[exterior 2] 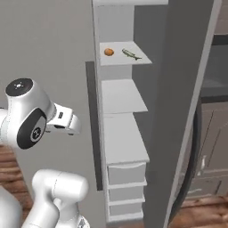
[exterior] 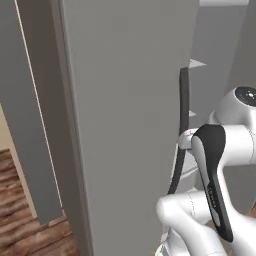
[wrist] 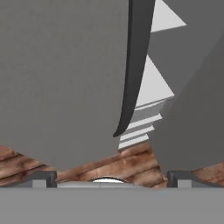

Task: Take the tangerine, orange, and fish from the freezer and place them in the bowl on the counter.

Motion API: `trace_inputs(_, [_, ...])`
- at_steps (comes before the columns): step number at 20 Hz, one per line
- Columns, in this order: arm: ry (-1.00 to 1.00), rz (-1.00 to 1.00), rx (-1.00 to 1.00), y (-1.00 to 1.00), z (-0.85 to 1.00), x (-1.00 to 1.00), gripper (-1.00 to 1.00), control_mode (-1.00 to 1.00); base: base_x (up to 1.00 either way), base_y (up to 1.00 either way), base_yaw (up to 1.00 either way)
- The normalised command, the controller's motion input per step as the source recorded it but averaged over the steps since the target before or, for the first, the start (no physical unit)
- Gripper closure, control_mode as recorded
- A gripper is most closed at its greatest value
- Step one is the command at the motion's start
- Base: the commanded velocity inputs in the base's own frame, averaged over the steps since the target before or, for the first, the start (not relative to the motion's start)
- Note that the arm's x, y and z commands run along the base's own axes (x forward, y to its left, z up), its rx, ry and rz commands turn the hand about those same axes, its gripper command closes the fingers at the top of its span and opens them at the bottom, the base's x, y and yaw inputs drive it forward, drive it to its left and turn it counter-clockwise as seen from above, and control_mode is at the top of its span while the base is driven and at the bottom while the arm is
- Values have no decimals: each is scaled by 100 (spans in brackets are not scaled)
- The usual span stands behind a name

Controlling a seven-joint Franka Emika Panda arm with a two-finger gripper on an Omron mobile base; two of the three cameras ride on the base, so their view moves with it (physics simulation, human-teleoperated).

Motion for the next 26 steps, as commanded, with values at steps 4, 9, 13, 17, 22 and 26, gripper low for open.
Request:
trace_inputs(4, [0,0,0,0,0,0,-100,100,4,-45,41])
trace_inputs(9, [0,0,0,0,0,0,-100,100,11,-43,20])
trace_inputs(13, [0,0,0,0,0,0,-100,100,13,-72,26])
trace_inputs(17, [0,0,0,0,0,0,-100,100,24,-64,29])
trace_inputs(22, [0,0,0,0,0,0,-100,100,31,-28,18])
trace_inputs(26, [0,0,0,0,0,0,-100,100,37,0,1])
